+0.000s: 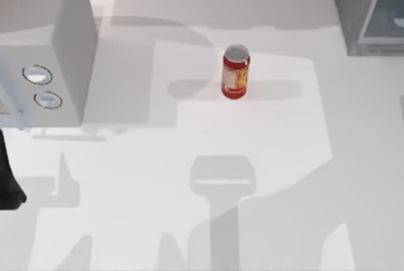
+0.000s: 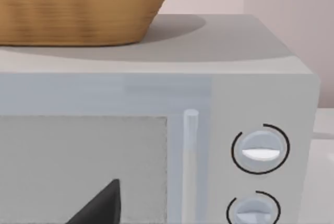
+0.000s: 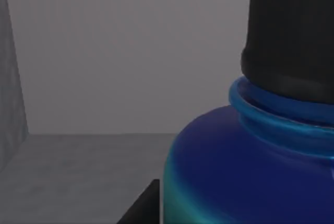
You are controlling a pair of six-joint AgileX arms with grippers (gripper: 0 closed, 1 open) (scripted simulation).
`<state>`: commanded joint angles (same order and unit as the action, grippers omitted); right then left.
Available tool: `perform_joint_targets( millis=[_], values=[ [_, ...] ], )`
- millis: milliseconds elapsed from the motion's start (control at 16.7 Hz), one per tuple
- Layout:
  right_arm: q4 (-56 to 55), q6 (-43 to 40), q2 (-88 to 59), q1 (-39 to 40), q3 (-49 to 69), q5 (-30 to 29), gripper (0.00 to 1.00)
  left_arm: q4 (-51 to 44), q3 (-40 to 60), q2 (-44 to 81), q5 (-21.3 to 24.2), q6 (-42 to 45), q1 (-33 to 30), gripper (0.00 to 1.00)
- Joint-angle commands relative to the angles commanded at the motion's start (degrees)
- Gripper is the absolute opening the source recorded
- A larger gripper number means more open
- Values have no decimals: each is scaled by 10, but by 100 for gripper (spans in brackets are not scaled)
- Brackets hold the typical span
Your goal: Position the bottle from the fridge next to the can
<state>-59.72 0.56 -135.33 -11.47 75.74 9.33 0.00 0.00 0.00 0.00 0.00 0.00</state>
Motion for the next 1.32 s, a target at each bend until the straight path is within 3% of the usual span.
perform_joint_targets(
  millis=[960, 1320],
  values=[
    [82, 3, 72, -2, 9, 1, 0, 0, 0, 0, 0, 0, 0, 100],
    [29, 4, 150, -17, -121, 18, 0, 0, 0, 0, 0, 0, 0, 100]
  ],
)
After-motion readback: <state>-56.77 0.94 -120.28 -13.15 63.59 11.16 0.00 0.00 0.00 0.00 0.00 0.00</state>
